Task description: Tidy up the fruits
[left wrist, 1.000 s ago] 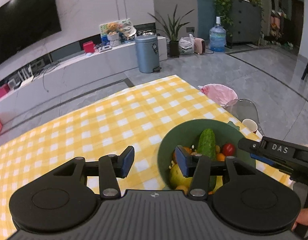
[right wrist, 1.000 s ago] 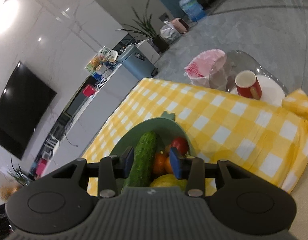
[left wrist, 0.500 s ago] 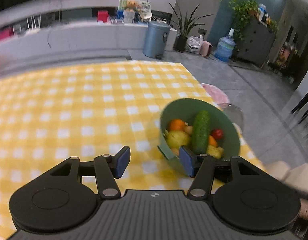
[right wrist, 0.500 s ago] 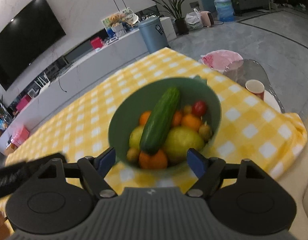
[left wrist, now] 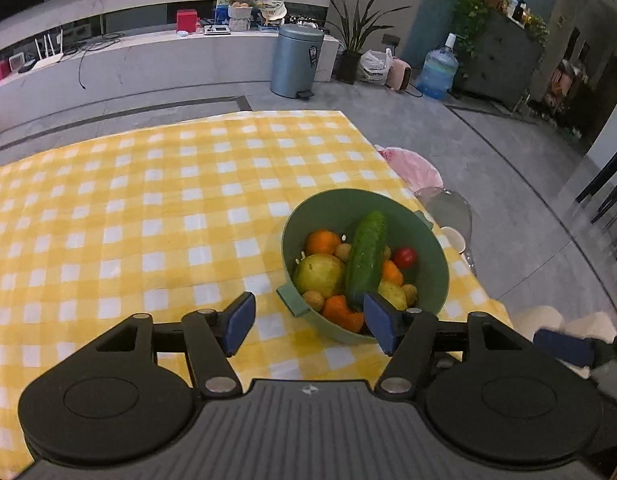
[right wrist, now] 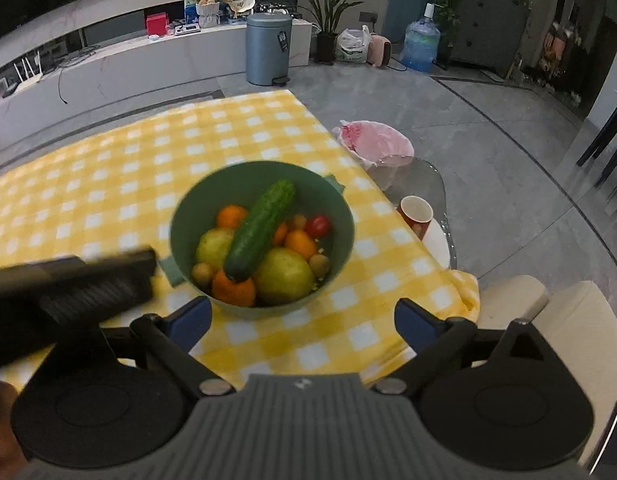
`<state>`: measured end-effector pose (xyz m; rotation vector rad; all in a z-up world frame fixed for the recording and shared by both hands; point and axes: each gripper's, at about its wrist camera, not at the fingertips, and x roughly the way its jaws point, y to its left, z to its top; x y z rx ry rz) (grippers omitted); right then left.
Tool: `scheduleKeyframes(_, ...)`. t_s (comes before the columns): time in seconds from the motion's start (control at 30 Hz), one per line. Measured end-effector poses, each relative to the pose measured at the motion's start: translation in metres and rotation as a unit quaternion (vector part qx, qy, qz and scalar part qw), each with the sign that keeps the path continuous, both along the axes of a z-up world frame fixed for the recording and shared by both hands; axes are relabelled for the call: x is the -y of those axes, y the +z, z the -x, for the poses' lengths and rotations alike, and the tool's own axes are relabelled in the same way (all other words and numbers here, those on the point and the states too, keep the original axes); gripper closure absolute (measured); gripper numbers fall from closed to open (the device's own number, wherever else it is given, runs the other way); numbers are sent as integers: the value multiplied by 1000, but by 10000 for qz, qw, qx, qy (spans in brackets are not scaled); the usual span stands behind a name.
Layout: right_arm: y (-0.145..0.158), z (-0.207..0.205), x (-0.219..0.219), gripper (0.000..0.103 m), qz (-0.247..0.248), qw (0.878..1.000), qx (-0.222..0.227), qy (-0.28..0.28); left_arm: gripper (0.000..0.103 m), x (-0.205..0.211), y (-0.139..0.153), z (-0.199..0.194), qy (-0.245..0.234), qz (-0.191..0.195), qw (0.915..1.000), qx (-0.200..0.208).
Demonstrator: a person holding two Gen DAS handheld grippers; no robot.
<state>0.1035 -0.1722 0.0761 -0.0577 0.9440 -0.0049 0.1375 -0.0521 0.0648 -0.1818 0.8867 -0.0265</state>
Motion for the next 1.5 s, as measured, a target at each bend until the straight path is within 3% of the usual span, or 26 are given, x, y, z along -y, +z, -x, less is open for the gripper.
scheduleKeyframes(0.17, -6, -13, -1, 8, -294, 9978, -582, -80, 29, -9, -7, -7, 33, 151, 9998, -128)
scheduleKeyframes(0.27, -12, -17, -7, 8, -381, 9970, -677, -37, 29, -16, -13, -9, 27, 336, 9992, -237)
scheduleKeyframes(0.4, -12, -19, -18, 8, -263, 9977, -626, -6, 30, -24, -19, -11, 87, 609, 9979, -206)
scheduleKeyframes(0.77, -21, -21, -23, 9, -85, 9990, -427, 41, 31, -23, -27, -11, 84, 466, 9987, -198)
scheduleKeyframes(0.93, -18, -16, -20, 9, -128, 9994, -324, 48, 31, -23, -24, -5, -84, 637, 9979, -37)
scheduleKeyframes(1.5, -15, -3, -13, 9, -134, 9996, -261, 0, 30, -15, -19, 4, -192, 611, 9979, -25)
